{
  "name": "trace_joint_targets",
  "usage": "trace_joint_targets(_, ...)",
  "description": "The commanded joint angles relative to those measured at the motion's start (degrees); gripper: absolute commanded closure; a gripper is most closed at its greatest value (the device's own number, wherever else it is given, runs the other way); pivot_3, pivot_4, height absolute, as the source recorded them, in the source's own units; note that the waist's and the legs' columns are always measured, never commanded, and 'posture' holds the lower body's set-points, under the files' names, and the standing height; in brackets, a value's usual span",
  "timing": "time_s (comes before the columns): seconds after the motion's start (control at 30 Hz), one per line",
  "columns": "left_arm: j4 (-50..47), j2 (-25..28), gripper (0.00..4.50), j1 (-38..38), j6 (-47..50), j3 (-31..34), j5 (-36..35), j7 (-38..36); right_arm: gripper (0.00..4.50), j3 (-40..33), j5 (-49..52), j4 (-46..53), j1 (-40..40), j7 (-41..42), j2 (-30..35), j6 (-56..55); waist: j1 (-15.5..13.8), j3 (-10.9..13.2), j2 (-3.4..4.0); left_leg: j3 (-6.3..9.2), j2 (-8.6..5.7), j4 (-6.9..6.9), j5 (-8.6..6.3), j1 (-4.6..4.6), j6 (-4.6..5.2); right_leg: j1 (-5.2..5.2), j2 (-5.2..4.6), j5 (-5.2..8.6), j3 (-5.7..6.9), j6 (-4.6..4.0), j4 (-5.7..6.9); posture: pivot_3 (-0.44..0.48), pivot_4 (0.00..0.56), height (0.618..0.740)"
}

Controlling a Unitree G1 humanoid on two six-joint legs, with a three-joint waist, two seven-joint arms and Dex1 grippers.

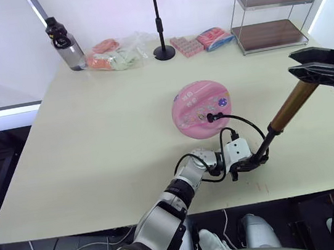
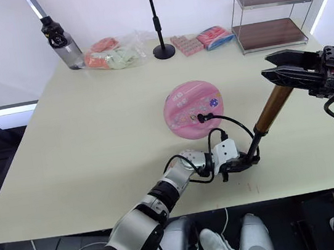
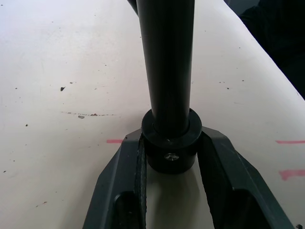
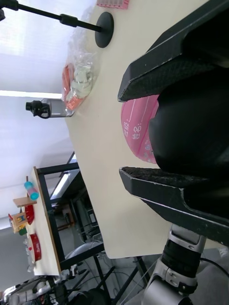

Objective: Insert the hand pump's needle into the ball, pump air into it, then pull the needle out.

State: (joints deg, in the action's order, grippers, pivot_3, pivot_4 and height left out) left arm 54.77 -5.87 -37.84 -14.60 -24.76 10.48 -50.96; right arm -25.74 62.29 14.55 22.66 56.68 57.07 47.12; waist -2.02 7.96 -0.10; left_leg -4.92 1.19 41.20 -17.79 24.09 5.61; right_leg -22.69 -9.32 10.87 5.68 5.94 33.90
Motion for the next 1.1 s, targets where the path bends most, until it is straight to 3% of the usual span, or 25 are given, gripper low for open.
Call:
trace_joint_targets(0.03,5.3,2.1,3.43,2.7,2.1,-1.6,2.9,0.7,2.79,-0.1,-2.0,2.2,-1.6,0.5,-0.9,-2.3,0.0,0.0,-0.01,0.00,0.00,0.00,0.00,0.00,0.00,0.00,0.00,0.00,0.00,0.00,0.00,0.000,0.150,0.740)
trace_joint_targets(0.2,5.0,2.2,3.43,3.0,1.6,-1.7,2.8,0.7,2.79,7.5,-11.7,2.7,-10.4,3.1,-4.4,-9.2,0.0,-0.3,-0.44,0.10,0.02,-0.02,0.00,-0.01,-0.01,0.03,0.05,0.00,0.07,0.00,0.00,0.000,0.150,0.740)
trace_joint_targets(0.67,4.4,2.3,3.43,3.2,1.1,-1.5,2.4,0.8,2.79,20.3,-30.5,-8.0,-18.9,4.3,-15.8,-30.1,0.8,-0.7,-0.91,0.17,0.02,0.00,0.00,-0.18,-0.04,0.18,0.09,0.00,0.03,0.02,0.03,0.000,0.150,0.740)
trace_joint_targets(0.8,4.5,2.3,3.43,3.0,1.0,-1.4,2.4,0.8,2.79,18.2,-27.7,-6.8,-17.7,4.5,-15.9,-29.6,1.1,-0.8,-0.87,0.21,0.02,0.00,-0.12,-0.27,-0.23,0.27,0.09,0.00,0.03,0.02,0.03,0.000,0.150,0.740)
trace_joint_targets(1.1,5.2,2.1,3.43,2.6,0.7,-1.4,2.5,0.7,2.79,6.2,-11.3,1.1,-9.0,4.5,-5.6,-14.3,1.0,-0.1,0.11,0.55,-0.34,-0.01,-0.09,-0.08,-0.15,0.00,0.37,-0.04,-0.17,-0.16,-0.01,0.000,0.150,0.740)
